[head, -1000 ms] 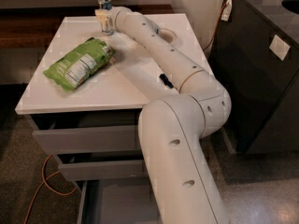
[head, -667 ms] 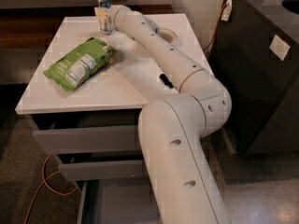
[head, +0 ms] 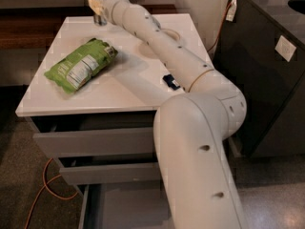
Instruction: Place redbull can into bottom drawer
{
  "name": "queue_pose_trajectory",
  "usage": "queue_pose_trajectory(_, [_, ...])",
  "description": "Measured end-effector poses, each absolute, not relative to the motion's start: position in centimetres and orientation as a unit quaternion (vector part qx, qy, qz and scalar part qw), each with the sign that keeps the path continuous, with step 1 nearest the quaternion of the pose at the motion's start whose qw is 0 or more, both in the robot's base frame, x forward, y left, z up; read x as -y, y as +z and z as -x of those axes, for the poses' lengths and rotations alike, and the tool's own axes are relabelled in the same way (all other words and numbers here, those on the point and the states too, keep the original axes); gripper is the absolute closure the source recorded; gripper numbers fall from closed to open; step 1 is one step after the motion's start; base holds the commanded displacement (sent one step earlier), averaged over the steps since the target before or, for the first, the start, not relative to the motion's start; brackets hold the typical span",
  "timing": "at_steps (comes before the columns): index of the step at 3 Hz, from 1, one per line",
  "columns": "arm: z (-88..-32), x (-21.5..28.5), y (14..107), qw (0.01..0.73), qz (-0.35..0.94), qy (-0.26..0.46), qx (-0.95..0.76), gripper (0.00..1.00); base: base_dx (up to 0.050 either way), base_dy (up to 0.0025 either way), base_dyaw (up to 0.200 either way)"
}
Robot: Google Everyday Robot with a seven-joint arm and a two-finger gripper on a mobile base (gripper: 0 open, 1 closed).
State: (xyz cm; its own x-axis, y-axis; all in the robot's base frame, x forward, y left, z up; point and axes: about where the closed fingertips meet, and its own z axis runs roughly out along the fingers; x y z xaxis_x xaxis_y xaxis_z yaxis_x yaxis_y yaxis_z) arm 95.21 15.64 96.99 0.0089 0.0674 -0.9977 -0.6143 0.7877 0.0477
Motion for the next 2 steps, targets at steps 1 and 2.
queue_pose_trajectory(1, [-92.2,-16.1,99.8,0.688,0.213,0.268,-0.640,1.00,0.000,0.00000,0.000])
queue_pose_trajectory(2, [-88.8,-16.8,101.0,0.684,0.223,0.279,-0.636,1.00,0.000,0.00000,0.000])
